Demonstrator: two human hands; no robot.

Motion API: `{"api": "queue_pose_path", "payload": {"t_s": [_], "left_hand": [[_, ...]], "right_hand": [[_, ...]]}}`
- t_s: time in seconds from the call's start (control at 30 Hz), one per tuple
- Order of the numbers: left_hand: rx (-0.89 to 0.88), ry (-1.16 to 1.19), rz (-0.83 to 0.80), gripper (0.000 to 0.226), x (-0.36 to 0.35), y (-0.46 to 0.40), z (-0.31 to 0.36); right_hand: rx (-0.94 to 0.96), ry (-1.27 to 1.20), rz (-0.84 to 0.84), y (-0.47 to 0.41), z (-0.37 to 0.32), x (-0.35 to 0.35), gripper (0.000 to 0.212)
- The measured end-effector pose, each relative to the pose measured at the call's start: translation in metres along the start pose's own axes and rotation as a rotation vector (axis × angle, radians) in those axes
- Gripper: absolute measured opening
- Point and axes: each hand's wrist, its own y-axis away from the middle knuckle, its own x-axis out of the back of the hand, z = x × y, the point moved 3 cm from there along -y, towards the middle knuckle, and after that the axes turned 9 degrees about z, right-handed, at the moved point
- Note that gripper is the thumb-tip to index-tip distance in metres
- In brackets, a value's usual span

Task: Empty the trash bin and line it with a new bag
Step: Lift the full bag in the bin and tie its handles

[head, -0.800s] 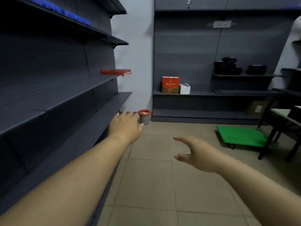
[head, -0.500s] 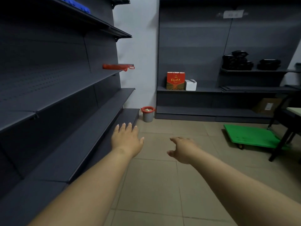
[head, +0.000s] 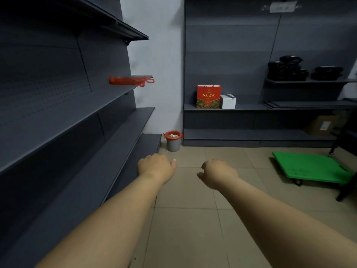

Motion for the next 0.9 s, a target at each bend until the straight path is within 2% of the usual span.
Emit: {"api": "queue_pose_path", "payload": {"t_s": [0.27, 0.5, 0.7, 0.9], "left_hand": [[-0.01, 0.008, 0.029, 0.055, -0.044, -0.131, 0.004], [0.015, 0.004, 0.102, 0.049, -0.076, -0.287, 0.028], [0.044, 0.022, 0.108, 0.05, -0.097, -0.416, 0.059], [0.061, 0.002, 0.088, 0.05, -0.128, -0.507, 0.068]], "right_hand": [[-0.005, -0.013, -0.016, -0.132, 0.005, -0.027, 0.042], [0.013, -0.036, -0.005, -0.299, 0.027, -0.024, 0.038], [0.006, -0.044, 0.013, -0.438, 0.045, -0.013, 0.033], [0.031, -0.063, 0.012, -0.534, 0.047, -0.027, 0.031]]}}
